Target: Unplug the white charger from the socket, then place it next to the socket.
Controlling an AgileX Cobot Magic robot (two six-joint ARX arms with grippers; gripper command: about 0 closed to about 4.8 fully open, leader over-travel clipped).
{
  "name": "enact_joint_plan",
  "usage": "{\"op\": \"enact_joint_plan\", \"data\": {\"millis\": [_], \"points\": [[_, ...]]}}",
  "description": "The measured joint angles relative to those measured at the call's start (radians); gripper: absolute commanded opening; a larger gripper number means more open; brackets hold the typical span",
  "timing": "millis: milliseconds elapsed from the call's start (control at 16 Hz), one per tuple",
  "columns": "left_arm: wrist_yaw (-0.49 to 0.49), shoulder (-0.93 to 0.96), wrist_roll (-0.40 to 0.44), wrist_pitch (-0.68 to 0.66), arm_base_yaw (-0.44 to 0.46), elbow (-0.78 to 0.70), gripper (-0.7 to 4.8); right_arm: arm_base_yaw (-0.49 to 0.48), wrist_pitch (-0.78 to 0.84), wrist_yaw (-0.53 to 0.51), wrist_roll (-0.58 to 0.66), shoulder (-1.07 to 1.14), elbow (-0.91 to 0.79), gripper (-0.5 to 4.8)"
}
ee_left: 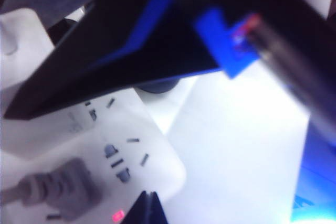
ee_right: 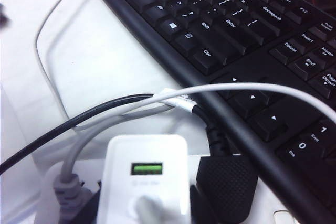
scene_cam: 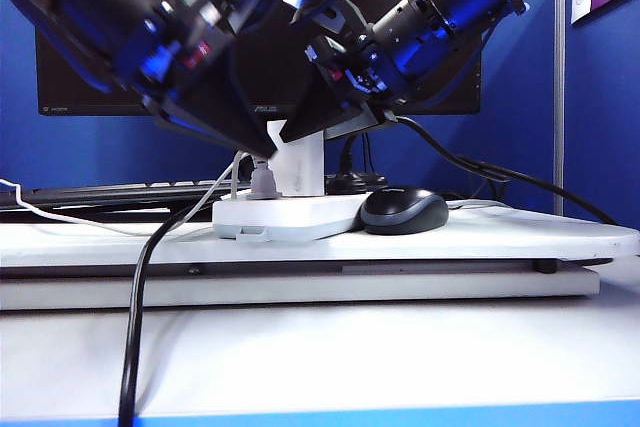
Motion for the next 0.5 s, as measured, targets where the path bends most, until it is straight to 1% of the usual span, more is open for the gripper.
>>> {"op": "enact_joint_plan", "data": {"millis": [62,250,312,499], "points": [[-0.003,0.013,-0.008,0.013,0.000,0.000,-0.05,0.000,0.000,-0.002,0.000,0.000,0.000,0.52],[-0.026,0.044,-0.040,0.082,-0.006,0.001,-0.05,0.000,0.001,-0.003,0.000,0.000,0.000,0.51],[-0.031,0.054,-0.047,0.086,-0.007,0.001,-0.05,0.000,0.001,-0.003,0.000,0.000,0.000,0.49],[-0.060,0.100,-0.108,0.108,-0.013,0.001,-0.05,0.000,0.002,-0.003,0.000,0.000,0.000,0.49]]}}
